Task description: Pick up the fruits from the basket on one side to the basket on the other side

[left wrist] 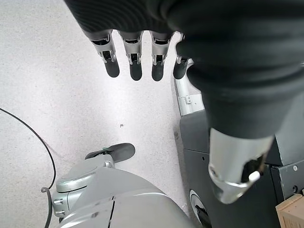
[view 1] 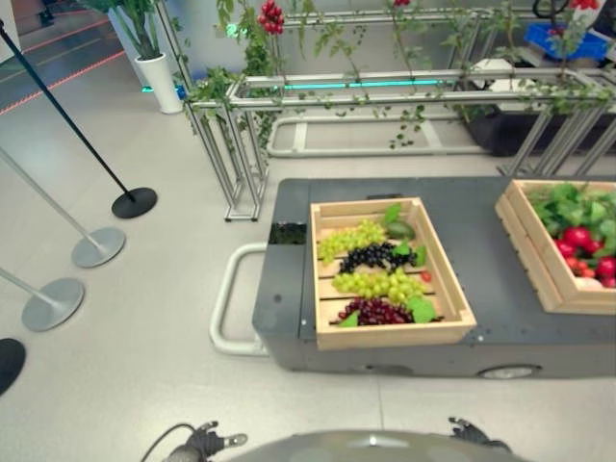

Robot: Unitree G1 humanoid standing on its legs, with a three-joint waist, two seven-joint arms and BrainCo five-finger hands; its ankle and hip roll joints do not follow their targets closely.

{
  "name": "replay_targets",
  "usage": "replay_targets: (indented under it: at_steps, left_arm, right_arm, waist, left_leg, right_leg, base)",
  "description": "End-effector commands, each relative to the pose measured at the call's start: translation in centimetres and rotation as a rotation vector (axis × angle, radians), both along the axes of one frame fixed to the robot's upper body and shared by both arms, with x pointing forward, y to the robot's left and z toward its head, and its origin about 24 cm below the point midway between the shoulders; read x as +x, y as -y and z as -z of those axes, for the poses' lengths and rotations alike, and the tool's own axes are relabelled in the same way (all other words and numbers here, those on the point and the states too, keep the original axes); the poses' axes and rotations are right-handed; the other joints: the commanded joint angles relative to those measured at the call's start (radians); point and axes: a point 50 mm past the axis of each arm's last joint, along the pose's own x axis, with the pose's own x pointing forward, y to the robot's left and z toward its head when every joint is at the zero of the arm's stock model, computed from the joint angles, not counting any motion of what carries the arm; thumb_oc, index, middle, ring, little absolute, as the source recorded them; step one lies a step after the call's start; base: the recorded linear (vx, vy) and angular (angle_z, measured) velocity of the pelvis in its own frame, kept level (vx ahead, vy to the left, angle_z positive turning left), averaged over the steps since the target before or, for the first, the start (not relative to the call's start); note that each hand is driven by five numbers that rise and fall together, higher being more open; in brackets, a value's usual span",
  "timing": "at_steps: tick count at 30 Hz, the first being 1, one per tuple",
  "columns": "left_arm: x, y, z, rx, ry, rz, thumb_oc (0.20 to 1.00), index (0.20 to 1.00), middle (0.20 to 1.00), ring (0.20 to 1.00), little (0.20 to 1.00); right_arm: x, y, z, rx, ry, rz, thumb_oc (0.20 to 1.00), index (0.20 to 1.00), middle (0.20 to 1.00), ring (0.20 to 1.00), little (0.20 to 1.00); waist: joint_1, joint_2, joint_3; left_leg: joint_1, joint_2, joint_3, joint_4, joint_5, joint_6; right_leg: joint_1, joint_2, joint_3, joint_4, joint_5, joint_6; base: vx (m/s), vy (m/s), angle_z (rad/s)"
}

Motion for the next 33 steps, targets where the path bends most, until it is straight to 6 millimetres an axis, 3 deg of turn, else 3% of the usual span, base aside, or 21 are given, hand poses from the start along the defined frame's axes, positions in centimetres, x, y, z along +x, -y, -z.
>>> replay_targets:
  at_steps: [1, 33]
  left_arm:
    - [1.81, 0.54, -0.18, -0.008, 0.044, 0.035, 1.000, 1.000, 1.000, 1.000, 1.000]
    - [2.00, 0.91, -0.14, -0.015, 0.048, 0.050, 1.000, 1.000, 1.000, 1.000, 1.000]
  right_arm:
    - [1.12, 0.37, -0.26, -0.017, 0.015, -0.018, 1.000, 1.000, 1.000, 1.000, 1.000]
    - [0.95, 0.47, -0.23, -0.027, -0.004, -0.046, 1.000, 1.000, 1.000, 1.000, 1.000]
  waist:
    - [0.009, -0.037, -0.006]
    - [0.008, -0.039, -0.005]
  left_leg:
    - [0.003, -0.007, -0.022, 0.034, -0.049, -0.010]
    - [0.018, -0.013, -0.012, 0.017, -0.044, -0.006]
  right_leg:
    - [-0.020, -0.102, 0.008, 0.054, 0.041, 0.105]
    - [-0.011, -0.097, 0.017, 0.042, 0.052, 0.104]
  base:
    - [0.00, 0.000, 0.00]
    - [0.00, 0.000, 0.00]
